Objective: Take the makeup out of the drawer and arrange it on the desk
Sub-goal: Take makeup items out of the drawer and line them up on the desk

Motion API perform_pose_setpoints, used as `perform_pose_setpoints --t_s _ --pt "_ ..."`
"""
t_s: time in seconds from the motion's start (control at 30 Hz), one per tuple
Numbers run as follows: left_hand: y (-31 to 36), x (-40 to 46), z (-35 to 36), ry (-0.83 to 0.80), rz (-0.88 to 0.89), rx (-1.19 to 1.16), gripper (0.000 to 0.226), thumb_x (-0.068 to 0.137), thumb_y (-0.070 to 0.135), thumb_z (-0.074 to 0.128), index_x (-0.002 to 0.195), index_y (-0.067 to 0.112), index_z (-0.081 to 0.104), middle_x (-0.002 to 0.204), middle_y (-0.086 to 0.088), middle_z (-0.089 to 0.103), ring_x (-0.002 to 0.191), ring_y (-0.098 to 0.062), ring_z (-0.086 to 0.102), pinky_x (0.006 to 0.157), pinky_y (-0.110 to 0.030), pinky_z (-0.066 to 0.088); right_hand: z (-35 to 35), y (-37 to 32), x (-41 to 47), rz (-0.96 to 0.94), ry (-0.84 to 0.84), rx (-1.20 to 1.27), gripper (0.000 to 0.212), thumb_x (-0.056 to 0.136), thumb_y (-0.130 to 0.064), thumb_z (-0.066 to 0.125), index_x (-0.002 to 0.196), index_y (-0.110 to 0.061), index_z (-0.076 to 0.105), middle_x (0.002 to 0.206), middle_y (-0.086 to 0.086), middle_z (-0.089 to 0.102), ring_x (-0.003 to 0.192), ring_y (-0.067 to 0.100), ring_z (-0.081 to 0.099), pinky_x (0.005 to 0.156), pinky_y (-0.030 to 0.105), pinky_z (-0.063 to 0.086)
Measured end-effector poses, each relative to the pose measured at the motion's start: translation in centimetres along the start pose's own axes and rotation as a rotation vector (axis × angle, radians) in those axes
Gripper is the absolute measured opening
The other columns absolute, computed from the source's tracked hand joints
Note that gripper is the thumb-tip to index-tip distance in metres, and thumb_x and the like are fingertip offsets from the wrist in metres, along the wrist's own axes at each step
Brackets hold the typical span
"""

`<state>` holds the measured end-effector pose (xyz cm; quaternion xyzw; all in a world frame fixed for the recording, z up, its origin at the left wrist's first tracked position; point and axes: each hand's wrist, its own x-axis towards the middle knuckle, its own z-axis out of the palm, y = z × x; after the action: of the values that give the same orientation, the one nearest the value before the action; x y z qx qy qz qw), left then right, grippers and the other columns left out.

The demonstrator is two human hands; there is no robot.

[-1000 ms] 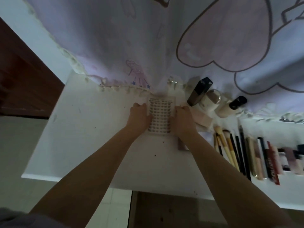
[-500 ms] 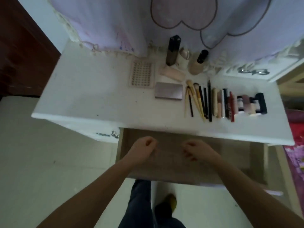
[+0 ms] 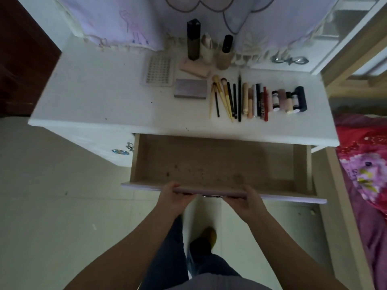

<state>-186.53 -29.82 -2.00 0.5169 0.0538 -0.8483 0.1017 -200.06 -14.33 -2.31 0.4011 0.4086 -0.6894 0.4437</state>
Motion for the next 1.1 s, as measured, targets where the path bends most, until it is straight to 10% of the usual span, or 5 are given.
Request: perform_pose_setpoints --t_s 0.27,0.57,0.73,0.93,1.1 --pt "2.3 -2.3 4.1 -0.024 0.107 0.207 0.040 0.088 0.005 0.043 0.127 0.001 0.036 0.134 -0.027 0.035 0.126 -0.043 0.036 0.103 -0.054 0.034 2.7 -2.2 -2.3 -0.082 -0.059 -0.188 0.013 0.097 -0.005 0.041 0.105 0.005 0.046 0.123 0.032 0.049 0.114 0.047 0.051 0.075 0.049 0.048" --pt "4.2 -0.3 9.2 -0.024 0.139 0.165 0.057 0.086 0.004 0.047 0.137 0.001 0.021 0.137 -0.026 0.028 0.129 -0.045 0.031 0.112 -0.054 0.026 6.3 -6.1 -0.4 -0.165 -0.025 -0.259 0.042 0.097 -0.001 0.031 0.136 0.009 0.023 0.131 0.038 0.038 0.122 0.051 0.044 0.097 0.053 0.042" --pt "5.5 1.0 11.9 -0.117 0.129 0.163 0.013 0.087 0.006 0.044 0.100 0.005 0.040 0.121 -0.020 0.039 0.113 -0.039 0.044 0.104 -0.050 0.034 8.9 -7.8 0.7 -0.248 -0.046 -0.328 0.020 0.093 0.008 0.030 0.091 0.005 0.050 0.089 0.026 0.055 0.085 0.042 0.059 0.097 0.054 0.044" --pt "6.9 1.3 13.1 -0.110 0.058 0.111 0.052 0.085 0.009 0.049 0.128 -0.003 0.022 0.131 -0.027 0.028 0.131 -0.048 0.026 0.111 -0.047 0.030 9.8 -8.7 1.1 -0.245 -0.071 -0.417 0.022 0.089 0.012 0.033 0.084 0.004 0.054 0.082 0.025 0.057 0.077 0.037 0.062 0.075 0.046 0.051" --pt "6.7 0.5 13.1 -0.133 0.050 0.175 0.042 0.087 0.011 0.046 0.121 -0.001 0.025 0.125 -0.025 0.034 0.128 -0.041 0.033 0.112 -0.046 0.029 9.3 -9.0 0.9 -0.236 -0.118 -0.519 0.022 0.090 0.008 0.033 0.091 0.002 0.054 0.089 0.023 0.058 0.083 0.034 0.063 0.087 0.048 0.051"
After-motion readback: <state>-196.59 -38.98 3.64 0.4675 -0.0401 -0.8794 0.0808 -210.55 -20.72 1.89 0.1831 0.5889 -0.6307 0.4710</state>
